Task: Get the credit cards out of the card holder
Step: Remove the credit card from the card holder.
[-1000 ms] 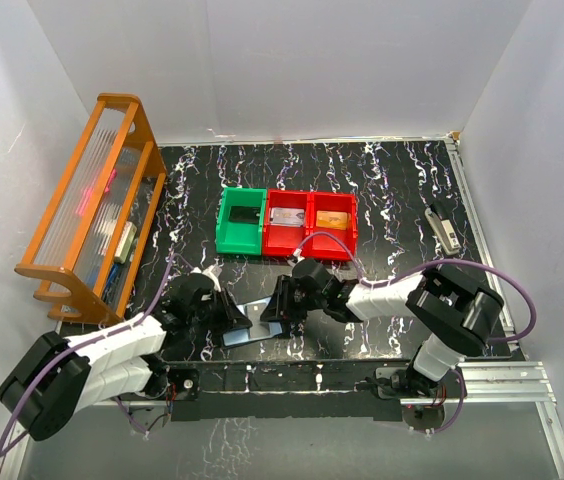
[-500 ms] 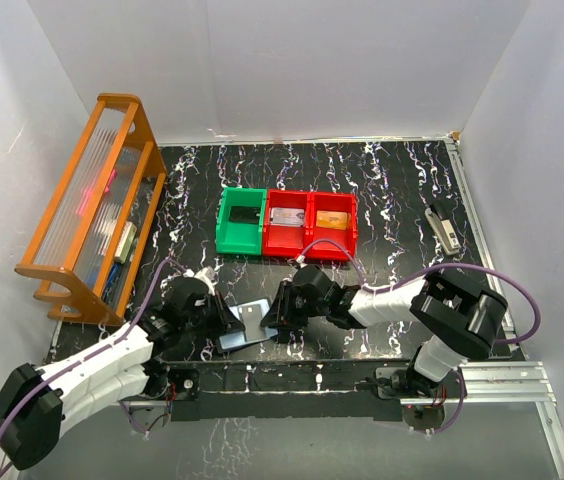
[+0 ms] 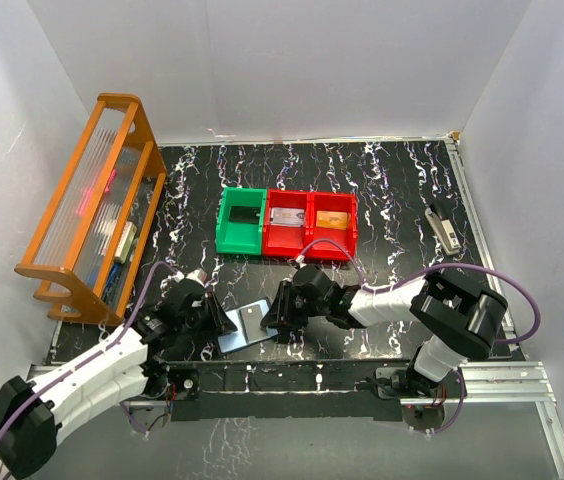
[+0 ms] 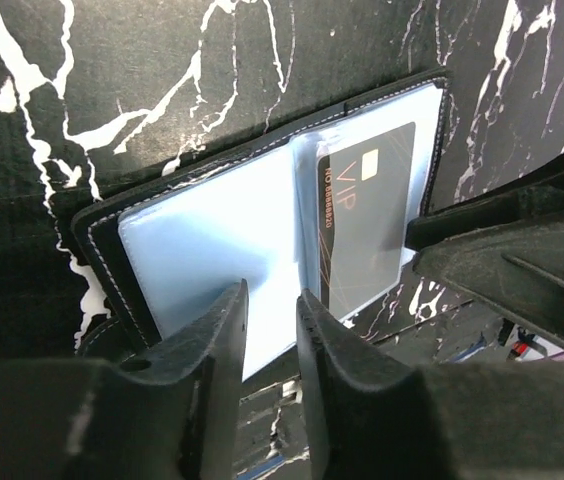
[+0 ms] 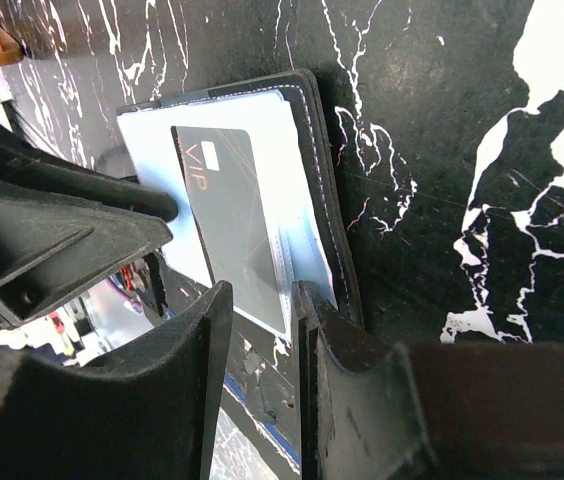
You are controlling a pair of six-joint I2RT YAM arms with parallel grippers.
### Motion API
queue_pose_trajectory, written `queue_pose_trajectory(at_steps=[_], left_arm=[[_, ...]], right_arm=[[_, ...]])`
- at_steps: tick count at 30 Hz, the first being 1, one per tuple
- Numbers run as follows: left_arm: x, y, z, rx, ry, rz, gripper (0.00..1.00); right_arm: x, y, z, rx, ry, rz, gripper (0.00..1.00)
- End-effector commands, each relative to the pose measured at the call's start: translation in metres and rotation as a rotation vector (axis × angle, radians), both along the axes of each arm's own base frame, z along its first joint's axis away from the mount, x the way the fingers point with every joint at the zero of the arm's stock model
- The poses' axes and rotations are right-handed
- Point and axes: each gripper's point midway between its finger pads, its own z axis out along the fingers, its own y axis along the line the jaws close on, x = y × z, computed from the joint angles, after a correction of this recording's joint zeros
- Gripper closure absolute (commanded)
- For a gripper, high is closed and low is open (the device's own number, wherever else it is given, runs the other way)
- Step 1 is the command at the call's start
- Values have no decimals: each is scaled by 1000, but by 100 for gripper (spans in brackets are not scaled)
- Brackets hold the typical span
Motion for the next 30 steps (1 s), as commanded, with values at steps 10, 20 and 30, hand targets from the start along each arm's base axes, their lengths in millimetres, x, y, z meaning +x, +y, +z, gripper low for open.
queue_pose_trajectory(at_steps=[10, 20, 30], left_arm=[[13, 52, 4, 256, 17, 229, 43], [-3, 36, -27, 176, 84, 163, 64], [8, 10, -20, 81, 42, 83, 70]], right_arm=[[8, 28, 27, 36, -73, 123, 75], [6, 42, 57, 127, -104, 162, 84], [32, -18, 16, -234, -137, -49, 68]])
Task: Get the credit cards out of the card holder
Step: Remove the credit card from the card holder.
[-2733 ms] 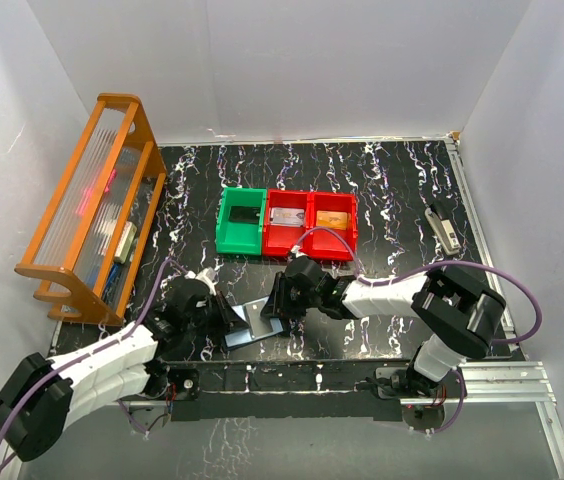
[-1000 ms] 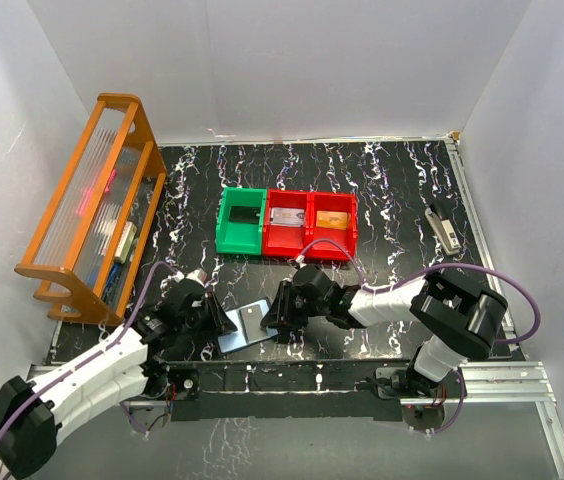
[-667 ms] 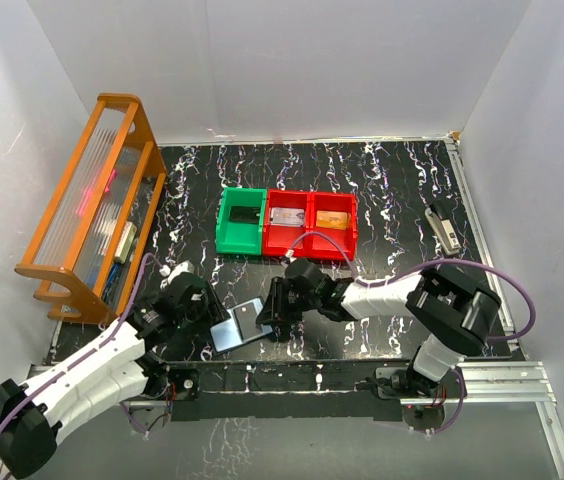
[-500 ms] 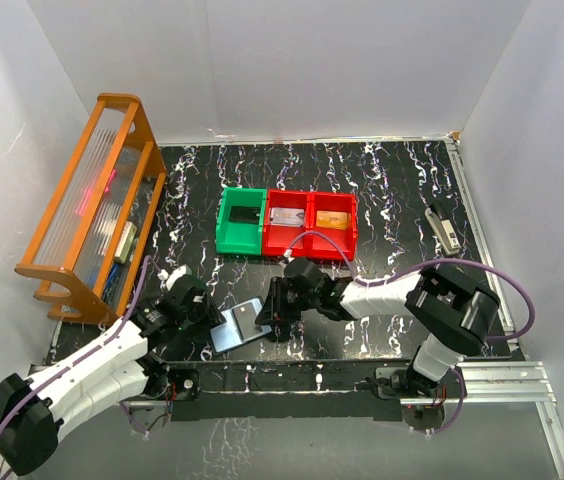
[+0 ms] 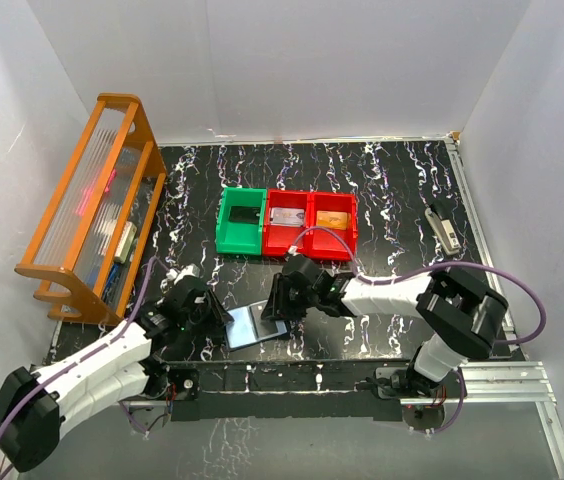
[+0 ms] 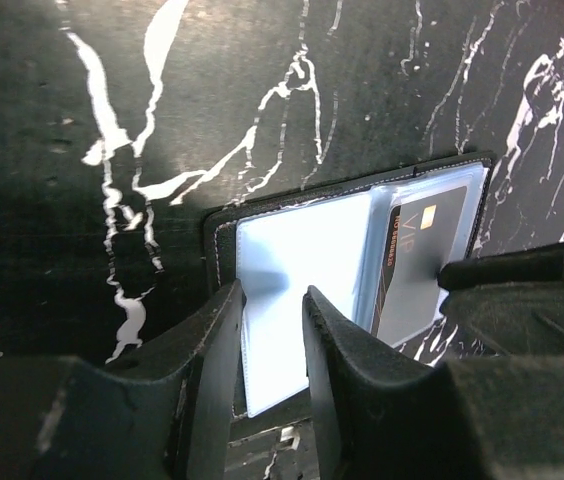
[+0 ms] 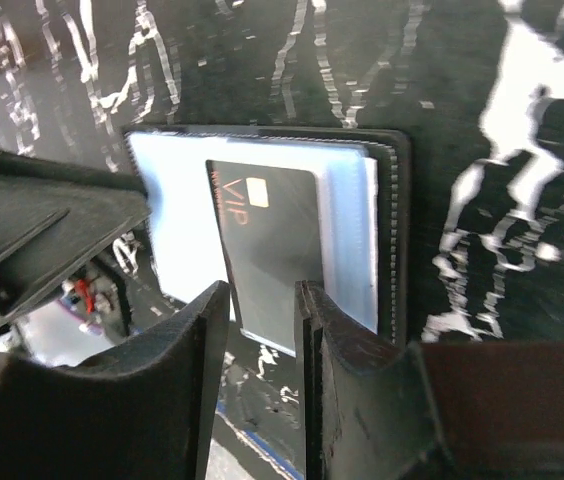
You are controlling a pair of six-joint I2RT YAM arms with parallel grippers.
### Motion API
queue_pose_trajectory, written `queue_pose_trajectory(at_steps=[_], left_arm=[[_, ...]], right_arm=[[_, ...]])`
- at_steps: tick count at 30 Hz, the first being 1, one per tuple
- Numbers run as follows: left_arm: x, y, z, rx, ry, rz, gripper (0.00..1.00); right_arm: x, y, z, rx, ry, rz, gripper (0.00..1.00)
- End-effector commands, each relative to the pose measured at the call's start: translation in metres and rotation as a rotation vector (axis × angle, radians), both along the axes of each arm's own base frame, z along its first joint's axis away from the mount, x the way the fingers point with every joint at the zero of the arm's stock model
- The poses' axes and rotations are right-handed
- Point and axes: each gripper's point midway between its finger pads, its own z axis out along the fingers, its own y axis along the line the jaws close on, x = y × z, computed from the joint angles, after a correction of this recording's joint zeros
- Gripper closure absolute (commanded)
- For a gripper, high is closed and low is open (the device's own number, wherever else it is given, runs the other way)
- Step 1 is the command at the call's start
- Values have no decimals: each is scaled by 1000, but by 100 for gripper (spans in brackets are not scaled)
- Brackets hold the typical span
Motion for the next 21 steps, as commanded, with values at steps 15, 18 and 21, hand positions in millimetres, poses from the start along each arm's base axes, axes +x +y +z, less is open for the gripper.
queue_pose_trajectory(at_steps=[15, 18, 21], left_arm=[[8, -38, -7, -80, 27, -145, 77], [7, -37, -8, -84, 24, -144, 78], [5, -38, -8, -92, 25, -148, 78]], right_arm=[[24, -32, -3, -283, -103, -43, 60], [24, -23, 6, -237, -111, -20, 60], [22, -27, -5, -281, -80, -31, 60]])
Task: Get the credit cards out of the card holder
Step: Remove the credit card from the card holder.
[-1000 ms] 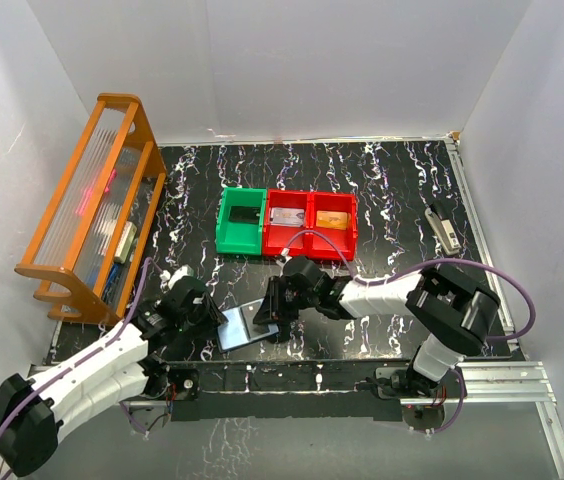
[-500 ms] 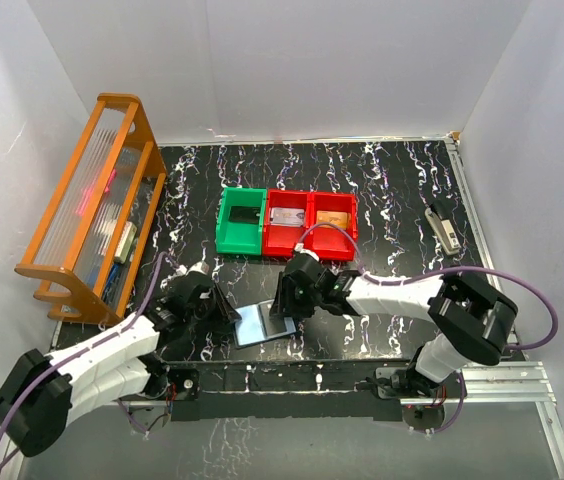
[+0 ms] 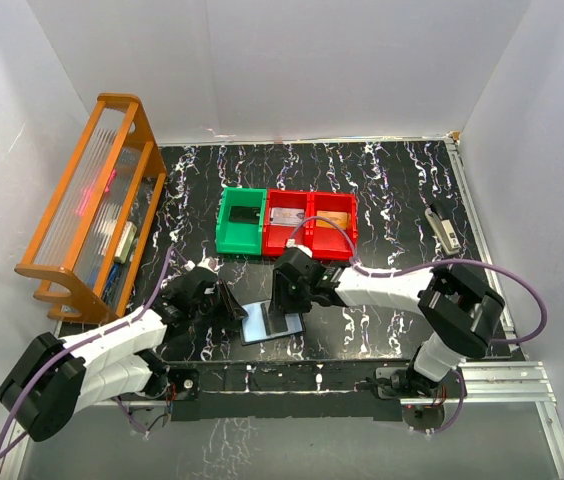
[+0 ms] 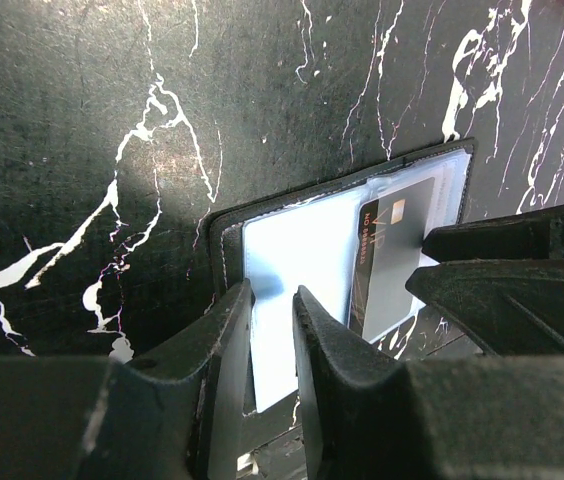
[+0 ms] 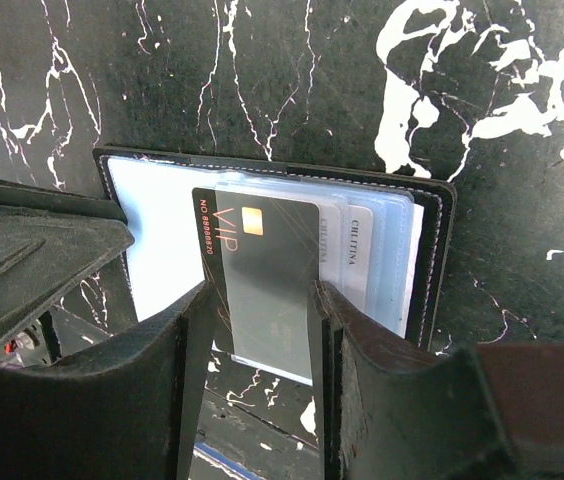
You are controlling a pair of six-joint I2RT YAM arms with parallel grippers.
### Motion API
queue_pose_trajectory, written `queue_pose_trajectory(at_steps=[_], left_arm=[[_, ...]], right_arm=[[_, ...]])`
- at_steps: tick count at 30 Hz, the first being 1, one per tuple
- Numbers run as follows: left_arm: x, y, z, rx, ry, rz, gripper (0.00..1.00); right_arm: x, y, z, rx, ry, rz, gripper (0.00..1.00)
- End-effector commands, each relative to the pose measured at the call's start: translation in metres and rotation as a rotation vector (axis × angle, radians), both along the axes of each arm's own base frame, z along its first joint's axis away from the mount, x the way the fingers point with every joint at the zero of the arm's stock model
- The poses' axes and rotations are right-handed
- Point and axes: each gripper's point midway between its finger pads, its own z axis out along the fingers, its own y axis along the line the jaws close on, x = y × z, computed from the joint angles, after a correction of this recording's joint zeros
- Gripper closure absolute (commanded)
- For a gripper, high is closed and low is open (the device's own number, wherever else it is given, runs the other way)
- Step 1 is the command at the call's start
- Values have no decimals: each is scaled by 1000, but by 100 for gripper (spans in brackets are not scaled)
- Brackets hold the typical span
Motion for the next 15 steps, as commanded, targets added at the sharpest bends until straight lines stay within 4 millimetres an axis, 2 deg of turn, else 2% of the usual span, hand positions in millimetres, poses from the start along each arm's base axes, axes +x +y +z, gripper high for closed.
queue_pose_trajectory(at_steps=[1, 2, 5, 11, 14, 15], left_arm=[[-10, 4, -9, 21, 37, -26, 78], [-11, 4, -9, 21, 38, -28, 78], [-11, 3, -5, 18, 29, -35, 78], [-7, -1, 4, -2, -3, -52, 75], [-7, 0, 3, 23, 10, -59, 73], [-5, 2, 5, 39, 6, -53, 66]], right_arm=[[6, -4, -3, -69, -14, -33, 60], [5, -9, -4, -76, -18, -46, 60], [4, -7, 3, 13, -44, -66, 58], [-20, 23, -5, 218, 85, 4, 61], [-19, 14, -17, 203, 97, -59, 62], [-17, 9, -20, 187, 90, -82, 62]])
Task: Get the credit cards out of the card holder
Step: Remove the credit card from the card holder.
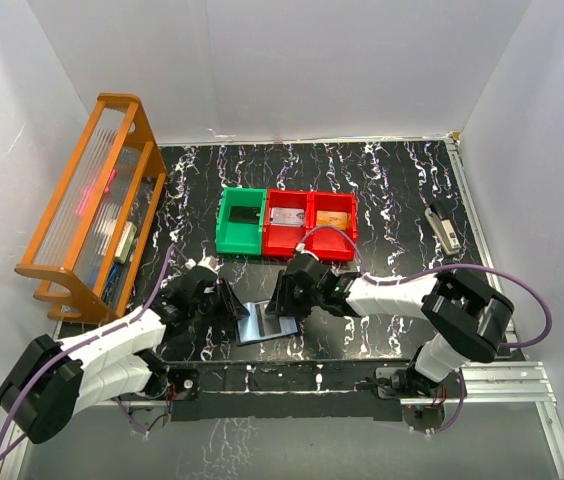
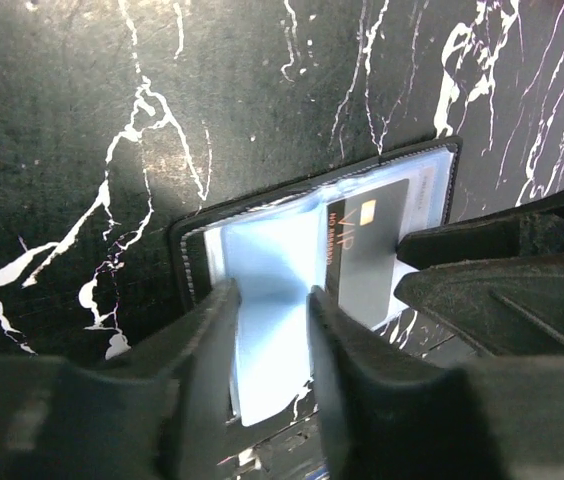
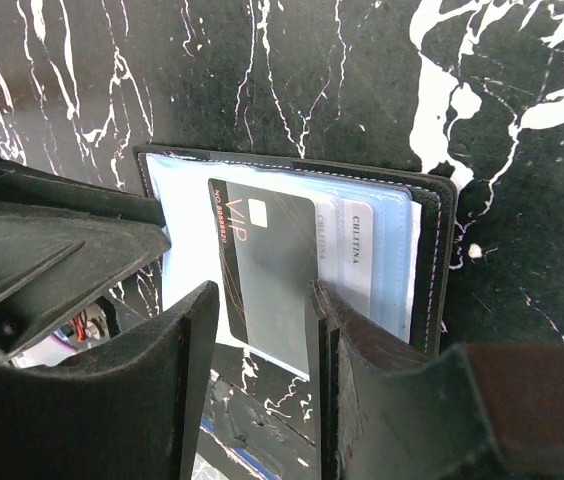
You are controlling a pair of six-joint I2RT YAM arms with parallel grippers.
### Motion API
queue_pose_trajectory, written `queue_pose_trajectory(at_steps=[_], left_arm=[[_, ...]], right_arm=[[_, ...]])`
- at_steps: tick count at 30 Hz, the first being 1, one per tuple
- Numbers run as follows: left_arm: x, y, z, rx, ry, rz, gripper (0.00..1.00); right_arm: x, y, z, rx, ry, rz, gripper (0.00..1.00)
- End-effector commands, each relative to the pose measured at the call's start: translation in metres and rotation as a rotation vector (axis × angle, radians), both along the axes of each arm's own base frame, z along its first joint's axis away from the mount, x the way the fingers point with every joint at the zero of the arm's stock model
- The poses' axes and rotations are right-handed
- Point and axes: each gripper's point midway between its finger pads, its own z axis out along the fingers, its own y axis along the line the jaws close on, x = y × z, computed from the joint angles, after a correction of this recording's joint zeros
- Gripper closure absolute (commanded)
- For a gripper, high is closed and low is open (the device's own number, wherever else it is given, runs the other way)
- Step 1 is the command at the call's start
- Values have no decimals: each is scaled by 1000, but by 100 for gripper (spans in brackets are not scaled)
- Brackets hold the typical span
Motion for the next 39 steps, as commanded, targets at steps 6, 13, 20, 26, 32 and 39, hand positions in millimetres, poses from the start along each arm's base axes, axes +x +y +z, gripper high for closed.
queue_pose_trajectory(at_steps=[6, 13, 20, 26, 32, 39], left_arm=[[13, 27, 42, 147, -85, 48, 44], [5, -24, 68, -112, -104, -116, 47], [-17, -47, 26, -278, 56, -138, 56], [-26, -25, -3, -141, 130, -89, 58], [-37, 5, -30, 7, 181, -28, 61], [-42, 8, -38, -14, 171, -21, 58]], right_arm=[[-12, -14, -26, -12, 67, -82, 62], [-14, -16, -30, -17, 74, -85, 62], [-14, -17, -31, -15, 77, -88, 62], [-15, -18, -31, -13, 78, -88, 62], [-15, -22, -33, -26, 78, -103, 62], [-23, -31, -45, -52, 106, -109, 62]])
